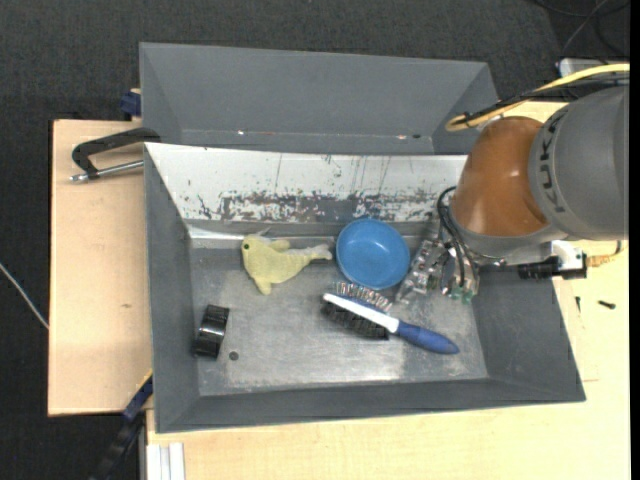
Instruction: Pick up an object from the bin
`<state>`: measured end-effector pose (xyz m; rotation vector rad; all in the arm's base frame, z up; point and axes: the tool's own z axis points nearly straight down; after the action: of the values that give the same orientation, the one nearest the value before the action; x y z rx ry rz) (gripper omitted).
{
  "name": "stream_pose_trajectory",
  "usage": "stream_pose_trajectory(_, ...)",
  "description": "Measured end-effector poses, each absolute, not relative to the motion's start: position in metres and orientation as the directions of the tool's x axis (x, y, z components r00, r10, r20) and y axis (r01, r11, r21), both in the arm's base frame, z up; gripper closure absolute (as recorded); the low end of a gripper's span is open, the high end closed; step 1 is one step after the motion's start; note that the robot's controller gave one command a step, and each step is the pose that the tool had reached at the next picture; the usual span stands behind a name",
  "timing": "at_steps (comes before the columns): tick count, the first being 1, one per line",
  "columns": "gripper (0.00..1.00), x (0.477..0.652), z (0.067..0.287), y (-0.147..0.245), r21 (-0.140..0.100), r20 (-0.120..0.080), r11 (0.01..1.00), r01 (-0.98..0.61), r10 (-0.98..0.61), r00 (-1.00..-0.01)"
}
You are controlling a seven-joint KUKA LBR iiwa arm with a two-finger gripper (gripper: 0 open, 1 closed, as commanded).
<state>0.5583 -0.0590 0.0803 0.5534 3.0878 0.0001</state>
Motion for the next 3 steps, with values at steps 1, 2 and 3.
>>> stream_pose_trajectory(1, 1.0, 0.511, 0.241, -0.057, 0.001, -0.013, 0.976, 0.218, 0.218, -0.976)
stream_pose_trajectory(2, 0.0, 0.51, 0.237, -0.057, 0.001, -0.004, 0.976, 0.218, 0.218, -0.976)
stream_pose_trajectory(3, 0.0, 0.541, 0.107, -0.001, 0.003, 0.003, 0.992, -0.123, -0.123, -0.992)
